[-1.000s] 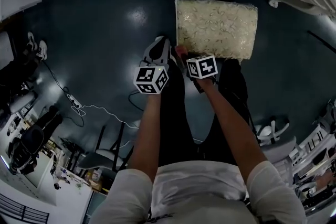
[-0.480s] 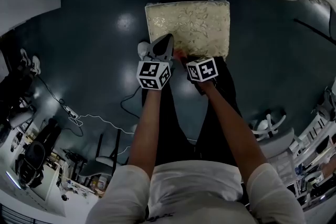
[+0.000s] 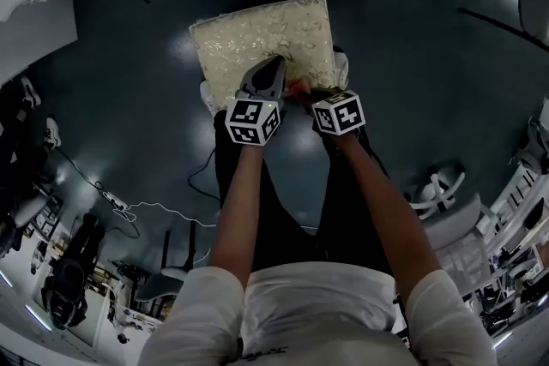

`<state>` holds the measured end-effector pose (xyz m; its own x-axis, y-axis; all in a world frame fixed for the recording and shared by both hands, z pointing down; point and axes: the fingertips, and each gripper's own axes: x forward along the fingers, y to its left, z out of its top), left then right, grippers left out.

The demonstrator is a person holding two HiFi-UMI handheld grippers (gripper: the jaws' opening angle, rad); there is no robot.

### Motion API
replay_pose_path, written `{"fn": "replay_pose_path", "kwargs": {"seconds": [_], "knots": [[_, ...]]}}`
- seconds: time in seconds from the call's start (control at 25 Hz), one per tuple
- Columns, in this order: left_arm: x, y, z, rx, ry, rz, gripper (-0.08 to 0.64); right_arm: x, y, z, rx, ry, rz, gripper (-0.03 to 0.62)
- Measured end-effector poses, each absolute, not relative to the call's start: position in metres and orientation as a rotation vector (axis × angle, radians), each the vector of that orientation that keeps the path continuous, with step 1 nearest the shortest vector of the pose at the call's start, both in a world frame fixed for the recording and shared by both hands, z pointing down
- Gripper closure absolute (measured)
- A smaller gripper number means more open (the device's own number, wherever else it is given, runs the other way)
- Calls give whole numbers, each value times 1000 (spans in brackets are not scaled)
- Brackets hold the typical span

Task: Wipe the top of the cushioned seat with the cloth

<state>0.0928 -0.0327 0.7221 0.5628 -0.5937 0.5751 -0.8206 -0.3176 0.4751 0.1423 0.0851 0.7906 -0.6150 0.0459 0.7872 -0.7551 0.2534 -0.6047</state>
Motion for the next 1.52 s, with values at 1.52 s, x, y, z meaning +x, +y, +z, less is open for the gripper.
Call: {"fn": "replay_pose_path", "kwargs": {"seconds": [1.52], "knots": [[-7, -120, 248, 2472, -1243, 118, 548, 75, -143, 281, 1370, -2395, 633, 560]]}}
